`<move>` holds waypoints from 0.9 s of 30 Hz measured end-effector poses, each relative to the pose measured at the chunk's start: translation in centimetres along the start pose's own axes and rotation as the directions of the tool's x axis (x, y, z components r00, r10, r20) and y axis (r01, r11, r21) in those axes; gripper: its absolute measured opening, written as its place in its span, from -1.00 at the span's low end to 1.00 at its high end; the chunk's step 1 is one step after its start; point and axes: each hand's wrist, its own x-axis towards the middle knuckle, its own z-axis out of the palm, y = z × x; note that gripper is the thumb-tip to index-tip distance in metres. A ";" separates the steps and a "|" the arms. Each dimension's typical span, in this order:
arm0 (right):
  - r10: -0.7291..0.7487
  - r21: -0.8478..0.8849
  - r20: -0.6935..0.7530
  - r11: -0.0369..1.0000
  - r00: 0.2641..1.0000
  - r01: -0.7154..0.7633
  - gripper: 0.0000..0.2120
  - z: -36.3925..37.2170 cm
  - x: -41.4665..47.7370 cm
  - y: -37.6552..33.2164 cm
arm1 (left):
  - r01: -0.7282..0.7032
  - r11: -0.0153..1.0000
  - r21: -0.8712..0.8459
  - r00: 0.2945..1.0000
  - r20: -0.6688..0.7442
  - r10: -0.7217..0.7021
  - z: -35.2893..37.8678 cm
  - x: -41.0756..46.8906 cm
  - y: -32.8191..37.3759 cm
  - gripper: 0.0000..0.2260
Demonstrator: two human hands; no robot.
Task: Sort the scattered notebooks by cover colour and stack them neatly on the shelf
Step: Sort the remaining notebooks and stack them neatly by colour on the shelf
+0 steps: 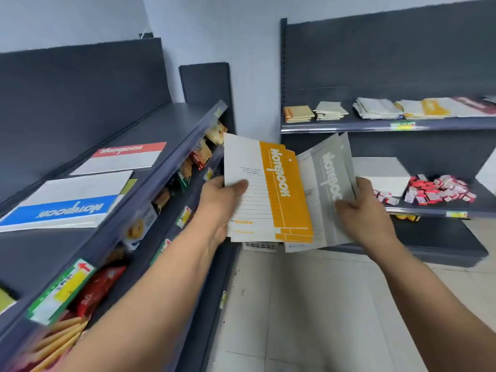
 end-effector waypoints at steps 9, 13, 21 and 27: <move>0.120 -0.157 -0.227 0.975 0.967 -0.157 -0.59 -13.2 8.6 11.2 | -0.007 0.999 0.041 0.983 0.185 0.000 20.5 4.7 -2.0 -0.82; 0.188 -0.132 -0.285 0.964 0.940 -0.233 -0.59 -18.4 12.1 15.6 | 0.012 0.999 0.036 0.984 0.179 -0.018 28.1 7.1 -2.5 -0.88; 0.294 -0.075 -0.373 0.936 0.880 -0.344 -0.57 -23.6 18.4 22.4 | 0.079 0.995 0.052 0.974 0.210 -0.089 39.2 11.7 -2.8 -0.89; 0.278 -0.080 -0.377 0.941 0.884 -0.330 -0.60 -24.2 26.2 25.3 | 0.028 0.997 0.071 0.968 0.245 -0.044 46.3 18.9 -2.7 -0.89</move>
